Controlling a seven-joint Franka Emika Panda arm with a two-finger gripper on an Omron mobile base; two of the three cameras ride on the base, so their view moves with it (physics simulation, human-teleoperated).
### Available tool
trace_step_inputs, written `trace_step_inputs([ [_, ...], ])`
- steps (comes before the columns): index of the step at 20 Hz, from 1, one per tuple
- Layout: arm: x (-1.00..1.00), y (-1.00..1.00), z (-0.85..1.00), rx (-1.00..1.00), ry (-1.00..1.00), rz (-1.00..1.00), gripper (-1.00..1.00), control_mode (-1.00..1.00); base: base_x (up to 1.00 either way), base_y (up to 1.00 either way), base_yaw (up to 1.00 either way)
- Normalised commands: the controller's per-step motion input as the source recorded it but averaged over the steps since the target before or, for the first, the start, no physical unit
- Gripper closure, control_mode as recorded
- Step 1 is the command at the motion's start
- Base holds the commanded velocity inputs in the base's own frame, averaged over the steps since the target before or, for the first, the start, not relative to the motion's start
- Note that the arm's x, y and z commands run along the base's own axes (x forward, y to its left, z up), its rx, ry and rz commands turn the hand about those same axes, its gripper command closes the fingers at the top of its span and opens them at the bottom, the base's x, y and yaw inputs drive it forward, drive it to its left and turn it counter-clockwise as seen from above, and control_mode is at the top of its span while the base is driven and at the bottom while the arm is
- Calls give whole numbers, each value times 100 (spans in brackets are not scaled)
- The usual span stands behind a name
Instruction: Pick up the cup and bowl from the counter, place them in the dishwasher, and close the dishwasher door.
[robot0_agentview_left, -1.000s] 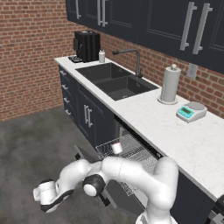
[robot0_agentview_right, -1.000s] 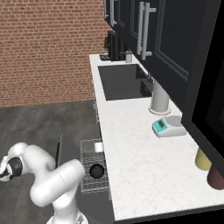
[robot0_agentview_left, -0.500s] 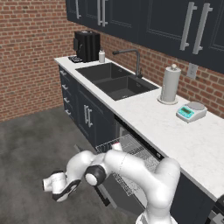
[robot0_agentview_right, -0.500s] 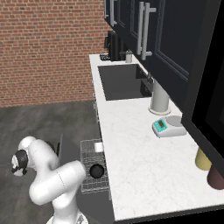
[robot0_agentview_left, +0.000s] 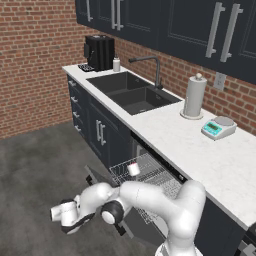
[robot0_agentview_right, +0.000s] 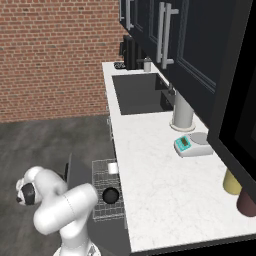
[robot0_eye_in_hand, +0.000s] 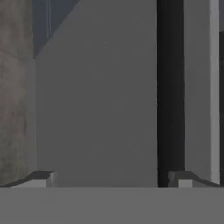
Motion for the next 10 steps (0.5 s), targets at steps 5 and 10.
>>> trace_step_inputs([
  [5,32,-9,-38,-35,0,-14,-100,-100,0,0,0],
  [10,43,-40,-16,-35,0,-19,-100,-100,0,0,0],
])
